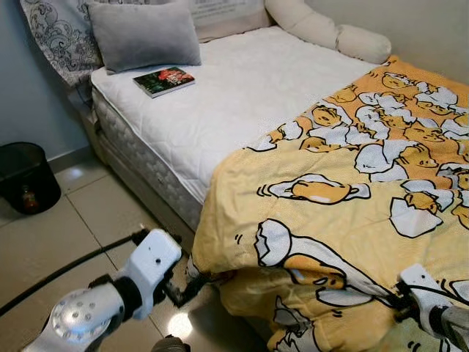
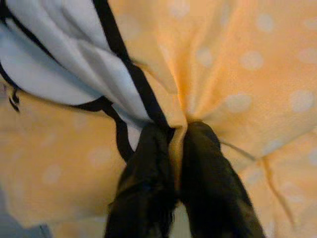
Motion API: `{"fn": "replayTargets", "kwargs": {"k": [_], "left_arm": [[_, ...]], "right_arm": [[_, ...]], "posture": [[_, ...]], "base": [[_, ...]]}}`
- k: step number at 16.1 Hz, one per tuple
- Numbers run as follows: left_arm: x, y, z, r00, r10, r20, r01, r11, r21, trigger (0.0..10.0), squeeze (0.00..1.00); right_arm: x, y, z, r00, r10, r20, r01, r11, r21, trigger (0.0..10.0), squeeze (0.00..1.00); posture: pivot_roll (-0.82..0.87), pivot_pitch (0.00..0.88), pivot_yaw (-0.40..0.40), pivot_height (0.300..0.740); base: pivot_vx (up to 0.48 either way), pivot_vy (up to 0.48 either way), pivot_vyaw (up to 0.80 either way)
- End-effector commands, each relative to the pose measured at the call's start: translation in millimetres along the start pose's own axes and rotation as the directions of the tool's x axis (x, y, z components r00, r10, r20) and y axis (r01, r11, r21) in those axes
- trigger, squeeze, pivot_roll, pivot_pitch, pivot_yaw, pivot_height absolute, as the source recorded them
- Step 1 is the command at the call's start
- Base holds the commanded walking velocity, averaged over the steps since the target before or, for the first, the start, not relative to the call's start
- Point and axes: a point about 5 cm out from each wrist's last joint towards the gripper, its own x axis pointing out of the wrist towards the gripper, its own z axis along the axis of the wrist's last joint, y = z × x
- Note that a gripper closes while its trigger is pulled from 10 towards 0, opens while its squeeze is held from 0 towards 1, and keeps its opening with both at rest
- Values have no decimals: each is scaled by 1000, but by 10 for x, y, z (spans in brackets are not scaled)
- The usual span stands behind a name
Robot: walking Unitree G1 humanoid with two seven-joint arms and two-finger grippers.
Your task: Clean up the room
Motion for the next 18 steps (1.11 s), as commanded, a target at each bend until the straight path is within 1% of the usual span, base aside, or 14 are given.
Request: {"fn": "replayTargets", "kwargs": {"k": [1, 3, 5, 7, 8, 9, 10, 11, 12, 13, 14, 15, 16, 18], "left_arm": [[29, 17, 23, 1000, -4, 17, 4, 1000, 2, 10000, 0], [108, 94, 40, 999, 20, 50, -19, 1000, -22, 10000, 0], [178, 169, 65, 994, 64, 94, -57, 995, -78, 10000, 0], [271, 263, 48, 982, 154, 108, -139, 981, -137, 10000, 0], [328, 327, 80, 968, 215, 128, -192, 966, -172, 10000, 0], [368, 367, 100, 958, 250, 140, -221, 956, -196, 10000, 0], [425, 415, 134, 942, 293, 162, -254, 941, -226, 10000, 0], [465, 438, 154, 933, 319, 168, -276, 931, -238, 10000, 0], [493, 444, 169, 928, 329, 174, -283, 928, -244, 10000, 0], [527, 439, 217, 918, 345, 195, -300, 926, -229, 10000, 0], [548, 434, 241, 913, 355, 202, -311, 924, -223, 10000, 0], [603, 413, 283, 902, 374, 217, -327, 918, -223, 10000, 0], [613, 406, 287, 900, 378, 218, -331, 917, -224, 10000, 0], [638, 395, 275, 896, 386, 220, -339, 914, -221, 10000, 0]], "right_arm": [[-18, -13, 39, 999, 3, 53, -5, 999, 35, 10000, 1000], [-64, 6, 109, 988, 41, 150, -50, 997, 53, 10000, 1000], [-175, -35, 222, 967, 48, 248, -63, 997, 50, 10000, 1000], [-345, -29, 506, 911, 51, 410, -83, 995, 62, 10000, 1000], [-460, 49, 673, 873, 75, 481, -109, 993, 43, 10000, 1000], [-535, 125, 755, 851, 99, 516, -132, 991, 28, 10000, 1000], [-603, 263, 851, 824, 126, 552, -164, 986, 19, 10000, 1000], [-627, 380, 963, 786, 95, 611, -171, 983, 68, 10000, 1000], [-634, 437, 1015, 770, 70, 634, -175, 979, 104, 10000, 1000], [-588, 585, 1101, 756, 104, 646, -217, 971, 98, 10000, 1000], [-507, 635, 1157, 768, 59, 638, -187, 973, 135, 10000, 1000], [-413, 773, 1286, 765, -16, 643, -177, 956, 235, 10000, 0], [-396, 800, 1290, 772, -25, 635, -180, 950, 256, 10000, 0], [-340, 927, 1291, 797, -29, 603, -167, 949, 267, 10000, 0]], "posture": [[111, 0, -88, 740], [93, 0, -72, 740], [64, 0, -53, 740], [32, 0, -38, 740], [23, 0, -32, 740], [20, 0, -29, 740], [5, 0, -15, 740], [-6, 0, -9, 740], [-7, 0, -8, 740], [-10, 0, -10, 740], [-1, 0, -16, 740], [9, 0, -27, 740], [12, 0, -30, 740], [13, 0, -30, 740]], "base": [[0, 0, 0], [0, 0, 0], [0, 0, 0], [0, 0, 0], [0, 0, 0], [0, 0, 0], [0, 0, 0], [0, 0, 0], [0, 0, 0], [0, 0, 0], [0, 0, 0], [0, 0, 0], [0, -274, 0], [0, -418, 0]]}}
